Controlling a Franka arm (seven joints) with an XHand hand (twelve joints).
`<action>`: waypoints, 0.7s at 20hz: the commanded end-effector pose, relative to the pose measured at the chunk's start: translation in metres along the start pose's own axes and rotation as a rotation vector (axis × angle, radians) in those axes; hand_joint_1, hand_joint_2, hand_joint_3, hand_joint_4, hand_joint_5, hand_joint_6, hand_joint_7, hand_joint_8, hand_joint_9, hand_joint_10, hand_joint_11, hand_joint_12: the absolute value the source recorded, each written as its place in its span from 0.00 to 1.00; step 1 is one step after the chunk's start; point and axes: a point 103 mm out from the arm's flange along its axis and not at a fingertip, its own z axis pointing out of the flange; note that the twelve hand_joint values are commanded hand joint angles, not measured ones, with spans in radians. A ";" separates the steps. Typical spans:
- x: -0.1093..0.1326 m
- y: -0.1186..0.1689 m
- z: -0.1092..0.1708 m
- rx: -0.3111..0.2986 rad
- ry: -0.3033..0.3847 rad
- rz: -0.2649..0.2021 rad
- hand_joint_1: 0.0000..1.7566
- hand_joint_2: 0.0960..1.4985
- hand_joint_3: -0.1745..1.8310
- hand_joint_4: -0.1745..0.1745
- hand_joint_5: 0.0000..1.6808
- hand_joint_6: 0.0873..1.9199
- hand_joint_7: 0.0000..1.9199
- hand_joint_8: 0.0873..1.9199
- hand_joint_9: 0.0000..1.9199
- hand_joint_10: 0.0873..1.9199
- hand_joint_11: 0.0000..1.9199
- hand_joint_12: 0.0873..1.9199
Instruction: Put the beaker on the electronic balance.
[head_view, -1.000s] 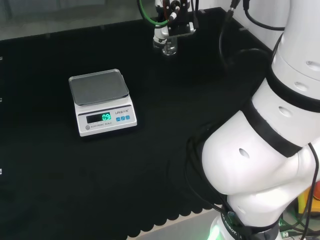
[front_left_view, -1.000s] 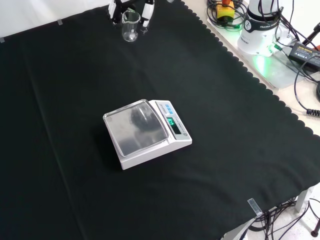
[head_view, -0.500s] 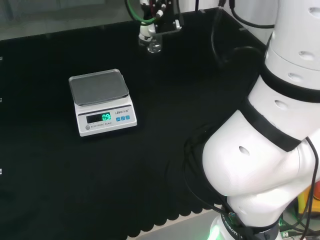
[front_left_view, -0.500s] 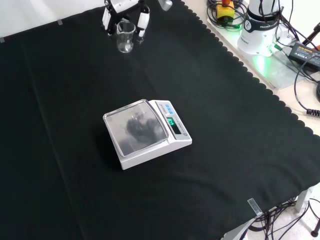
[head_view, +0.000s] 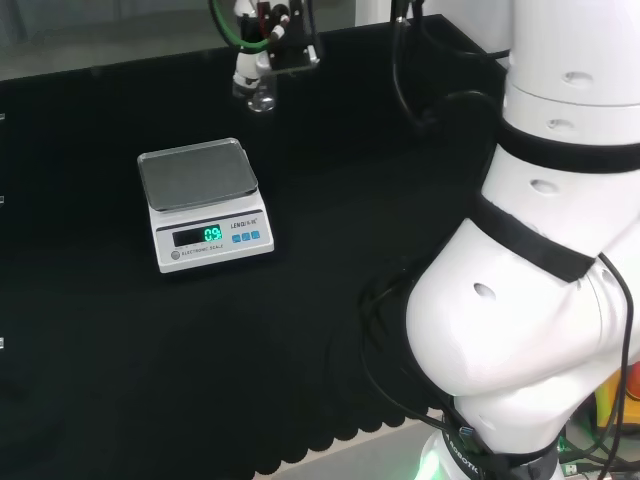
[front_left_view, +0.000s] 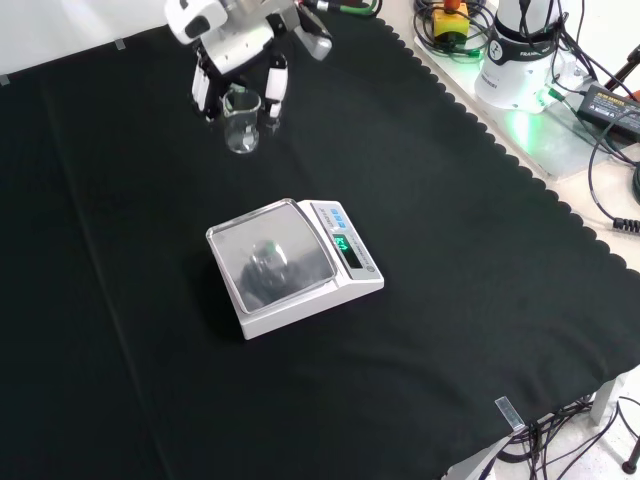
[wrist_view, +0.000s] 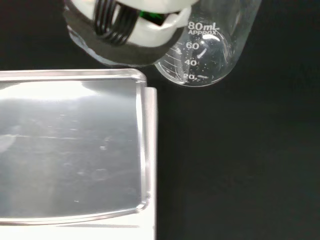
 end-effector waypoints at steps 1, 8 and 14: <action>0.039 0.019 0.016 0.032 0.043 -0.089 0.67 0.65 0.13 0.00 0.65 0.40 0.53 0.39 0.74 0.03 0.79 0.26; 0.065 0.042 0.040 0.086 0.068 -0.130 0.67 0.66 0.13 0.00 0.65 0.40 0.53 0.39 0.74 0.03 0.80 0.26; 0.083 0.052 0.058 0.130 0.062 -0.165 0.67 0.63 0.12 0.00 0.62 0.39 0.53 0.39 0.74 0.03 0.80 0.26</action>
